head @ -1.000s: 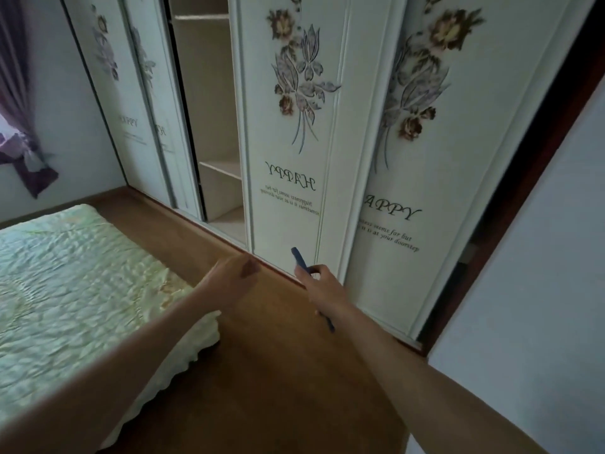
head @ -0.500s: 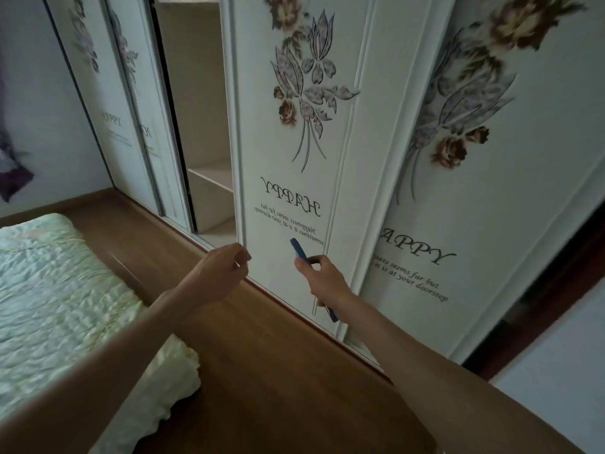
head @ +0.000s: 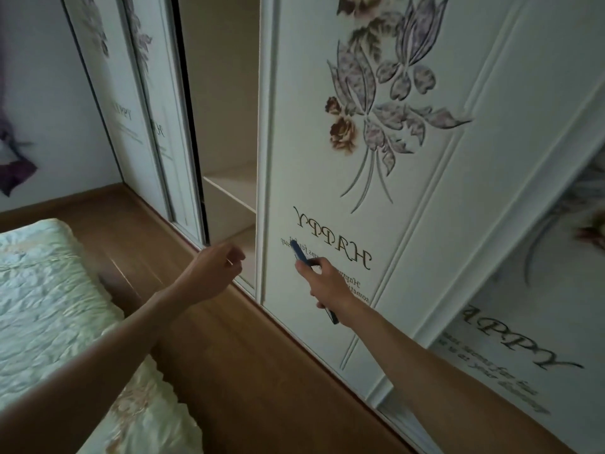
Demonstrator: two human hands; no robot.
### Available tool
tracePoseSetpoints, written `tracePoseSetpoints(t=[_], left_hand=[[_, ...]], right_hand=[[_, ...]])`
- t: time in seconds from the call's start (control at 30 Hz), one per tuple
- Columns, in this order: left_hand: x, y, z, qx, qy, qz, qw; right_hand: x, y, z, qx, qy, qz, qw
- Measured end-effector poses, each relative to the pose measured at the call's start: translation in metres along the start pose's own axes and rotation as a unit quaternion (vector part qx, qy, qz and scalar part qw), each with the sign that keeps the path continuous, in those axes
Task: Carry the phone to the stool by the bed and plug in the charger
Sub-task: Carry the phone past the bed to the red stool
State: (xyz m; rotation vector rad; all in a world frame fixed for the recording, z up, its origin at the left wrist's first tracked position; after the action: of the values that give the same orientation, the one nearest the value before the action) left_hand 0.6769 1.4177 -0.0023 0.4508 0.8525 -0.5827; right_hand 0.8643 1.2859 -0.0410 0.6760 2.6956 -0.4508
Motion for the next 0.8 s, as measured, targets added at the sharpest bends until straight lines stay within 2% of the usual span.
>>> tracePoseSetpoints(t=[0.3,0.5,0.67,0.8], left_hand=[[0.004,0.146,-0.081,-0.036,0.013,-0.003,0.999],[-0.028,0.247,-0.146,-0.104,0.015,0.044,0.994],[-0.052,0.287,-0.201,-0.146,0.006,0.077,0.986],[-0.079,0.314,-0.267,-0.212,0.001,0.100,0.972]], right_hand=[[0.041,0.191,-0.032,-0.015,0.001,-0.063,0.998],[0.081,0.329,-0.082,-0.023,0.006,-0.129,0.991],[0.134,0.415,-0.121,-0.027,-0.006,-0.179,0.984],[0.190,0.473,-0.144,-0.053,-0.031,-0.214,0.975]])
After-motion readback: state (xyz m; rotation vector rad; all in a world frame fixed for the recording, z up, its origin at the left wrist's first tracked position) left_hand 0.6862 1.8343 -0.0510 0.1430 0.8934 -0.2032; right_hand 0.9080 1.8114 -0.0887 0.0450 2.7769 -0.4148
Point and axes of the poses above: each hand's wrist, its own y-axis towards the middle knuckle, its own x-axis out of the palm, z = x × y, the point moved 7 cm from there along y, towards the middle knuckle, and after that the axes turned 2 degrees about -z, right-handed, at the moved point
